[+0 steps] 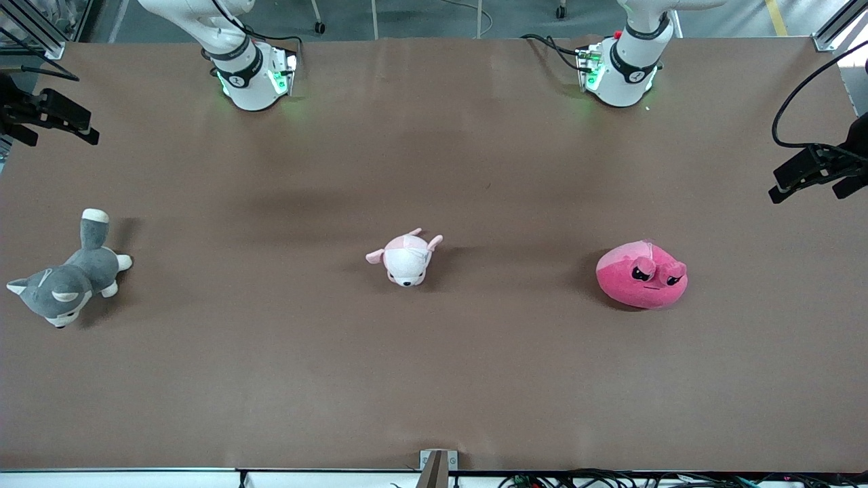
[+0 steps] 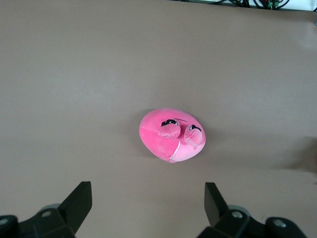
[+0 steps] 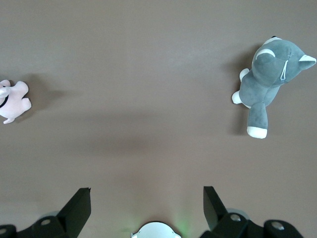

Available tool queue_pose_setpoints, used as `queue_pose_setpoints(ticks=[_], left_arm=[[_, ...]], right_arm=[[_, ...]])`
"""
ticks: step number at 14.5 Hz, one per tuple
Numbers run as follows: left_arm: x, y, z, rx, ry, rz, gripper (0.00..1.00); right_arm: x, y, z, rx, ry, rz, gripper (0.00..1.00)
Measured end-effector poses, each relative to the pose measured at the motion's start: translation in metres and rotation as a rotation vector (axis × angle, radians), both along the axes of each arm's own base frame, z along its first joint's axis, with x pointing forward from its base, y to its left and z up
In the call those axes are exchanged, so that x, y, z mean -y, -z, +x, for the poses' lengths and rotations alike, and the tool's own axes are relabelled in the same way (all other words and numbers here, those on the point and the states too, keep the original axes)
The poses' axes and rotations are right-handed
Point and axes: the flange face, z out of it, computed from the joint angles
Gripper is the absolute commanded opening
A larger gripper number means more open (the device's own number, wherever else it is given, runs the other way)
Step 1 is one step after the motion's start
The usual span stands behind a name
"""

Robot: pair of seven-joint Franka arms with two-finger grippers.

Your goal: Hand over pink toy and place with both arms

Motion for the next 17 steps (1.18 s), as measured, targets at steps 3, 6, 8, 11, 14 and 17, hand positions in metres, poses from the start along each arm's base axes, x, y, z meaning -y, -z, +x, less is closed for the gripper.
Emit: queue_pose_setpoints(ticks=[3,6,8,11,14,17], left_arm=[[0.002,0.000,0.000,-0.001,0.005,0.000,1.00],[0.003,0.000,0.000,-0.001,0.007,0.000,1.00],[0.003,0.001,0.001,-0.002,0.007,0.000,1.00],[0.005,0.019,0.009,-0.034,0.010,0.001,1.00],[0.006,0.057,0.027,-0.098,0.011,0.003,1.00],[0.009,0.101,0.044,-0.171,0.014,0.006,1.00]], right_arm=[[-0.001,-0.001,-0.001,0.002,-0.002,0.000,1.00],[-0.001,-0.001,-0.001,0.002,-0.001,0.000,1.00],[-0.001,-0.001,-0.001,0.002,-0.001,0.000,1.00],[-0.001,-0.001,-0.001,0.002,-0.001,0.000,1.00],[-0.001,-0.001,-0.001,0.002,-0.001,0.000,1.00],[-0.001,-0.001,-0.001,0.002,-0.001,0.000,1.00]])
